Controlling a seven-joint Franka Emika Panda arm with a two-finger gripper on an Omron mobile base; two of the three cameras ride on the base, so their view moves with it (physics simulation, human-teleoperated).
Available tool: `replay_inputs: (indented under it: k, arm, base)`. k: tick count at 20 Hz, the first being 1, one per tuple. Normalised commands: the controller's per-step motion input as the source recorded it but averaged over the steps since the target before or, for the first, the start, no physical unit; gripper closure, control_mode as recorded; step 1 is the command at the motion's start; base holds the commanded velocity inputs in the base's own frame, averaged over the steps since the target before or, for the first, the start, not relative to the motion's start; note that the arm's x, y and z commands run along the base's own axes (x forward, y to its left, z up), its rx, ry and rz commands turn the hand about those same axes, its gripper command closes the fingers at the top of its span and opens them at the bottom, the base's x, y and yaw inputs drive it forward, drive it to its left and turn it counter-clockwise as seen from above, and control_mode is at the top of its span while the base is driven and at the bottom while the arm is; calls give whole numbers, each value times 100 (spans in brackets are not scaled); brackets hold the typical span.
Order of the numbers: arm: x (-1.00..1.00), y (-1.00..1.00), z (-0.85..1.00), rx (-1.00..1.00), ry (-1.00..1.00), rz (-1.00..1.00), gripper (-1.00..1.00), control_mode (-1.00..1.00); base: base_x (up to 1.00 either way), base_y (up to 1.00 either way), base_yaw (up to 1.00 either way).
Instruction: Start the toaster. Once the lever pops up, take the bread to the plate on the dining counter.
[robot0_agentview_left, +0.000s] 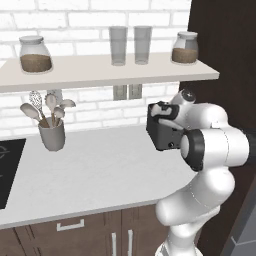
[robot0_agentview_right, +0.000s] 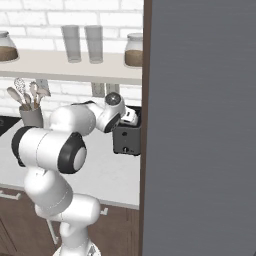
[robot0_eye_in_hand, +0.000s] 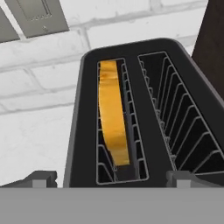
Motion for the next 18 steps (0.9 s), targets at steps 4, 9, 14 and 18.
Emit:
replay_inputs:
  k: [4,9,14,18]
  arm:
    - [38,0,-4,0,0,0,-100,-100]
    - [23,0,-7,0,0,0,-100,-100]
    - [4,0,-7,0,-6,0,-100,-100]
    - [1,0,-9,0,-9,0,-100,-100]
  base:
    - [0,0,0]
    - [0,0,0]
    - [0,0,0]
    - [0,0,0]
